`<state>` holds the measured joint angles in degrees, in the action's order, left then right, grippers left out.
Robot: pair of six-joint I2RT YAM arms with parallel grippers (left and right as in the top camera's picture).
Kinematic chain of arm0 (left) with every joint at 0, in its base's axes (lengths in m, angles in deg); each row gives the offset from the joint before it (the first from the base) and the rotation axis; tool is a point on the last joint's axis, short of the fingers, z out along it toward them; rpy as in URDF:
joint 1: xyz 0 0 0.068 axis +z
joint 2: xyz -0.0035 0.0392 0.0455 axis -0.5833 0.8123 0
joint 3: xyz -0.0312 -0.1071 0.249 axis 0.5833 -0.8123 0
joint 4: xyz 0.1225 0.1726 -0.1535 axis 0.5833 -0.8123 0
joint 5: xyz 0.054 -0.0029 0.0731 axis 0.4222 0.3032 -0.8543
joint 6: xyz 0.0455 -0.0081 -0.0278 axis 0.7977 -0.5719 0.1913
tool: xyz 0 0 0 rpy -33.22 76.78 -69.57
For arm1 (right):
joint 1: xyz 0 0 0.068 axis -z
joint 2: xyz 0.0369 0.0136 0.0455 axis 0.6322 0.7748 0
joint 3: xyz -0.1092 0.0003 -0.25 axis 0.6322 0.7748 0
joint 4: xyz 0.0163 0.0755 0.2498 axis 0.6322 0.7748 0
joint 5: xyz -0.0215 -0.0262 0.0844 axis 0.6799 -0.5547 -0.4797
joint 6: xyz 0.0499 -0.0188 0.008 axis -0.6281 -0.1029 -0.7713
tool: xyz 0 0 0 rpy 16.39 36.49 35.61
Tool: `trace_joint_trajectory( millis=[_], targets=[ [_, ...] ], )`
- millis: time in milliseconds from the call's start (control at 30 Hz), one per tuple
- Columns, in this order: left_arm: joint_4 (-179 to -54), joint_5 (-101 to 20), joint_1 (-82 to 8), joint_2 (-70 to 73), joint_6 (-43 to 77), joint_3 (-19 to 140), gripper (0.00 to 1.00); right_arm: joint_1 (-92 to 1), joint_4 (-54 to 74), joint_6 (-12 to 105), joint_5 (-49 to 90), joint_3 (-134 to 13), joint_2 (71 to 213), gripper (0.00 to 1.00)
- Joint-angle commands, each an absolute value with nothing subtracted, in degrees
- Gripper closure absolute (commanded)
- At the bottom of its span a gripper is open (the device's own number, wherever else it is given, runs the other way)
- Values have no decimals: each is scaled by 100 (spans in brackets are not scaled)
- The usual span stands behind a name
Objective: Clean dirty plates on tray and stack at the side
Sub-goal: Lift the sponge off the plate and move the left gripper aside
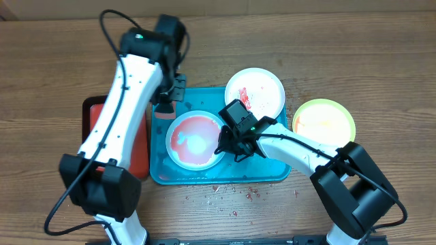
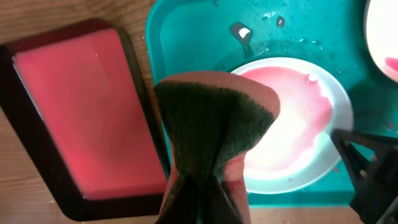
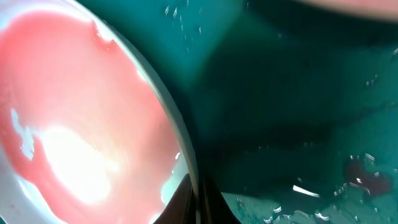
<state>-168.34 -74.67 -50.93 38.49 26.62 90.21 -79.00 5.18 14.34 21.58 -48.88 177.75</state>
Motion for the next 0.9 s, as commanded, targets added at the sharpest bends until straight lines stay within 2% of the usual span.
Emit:
trace_joint_trajectory(
  millis=[0,167,500,867],
  targets=[
    [-17013,-6623,-4621,3421,3121,9212,96,-7896,732,1827,1996,-5231,17768,96],
    [-17317,-6365,-4068,2947,3379,9192,96,-7942,1456,1904,2381,-5644,17689,96],
    [-17044,-5626,-3279,2295,3770,8333,95,-8515,2854,1897,4173,-6475,17215,96],
    [-15350,-5303,-3233,2295,3490,6208,95,-9181,4631,1294,7056,-7076,17027,96]
  ],
)
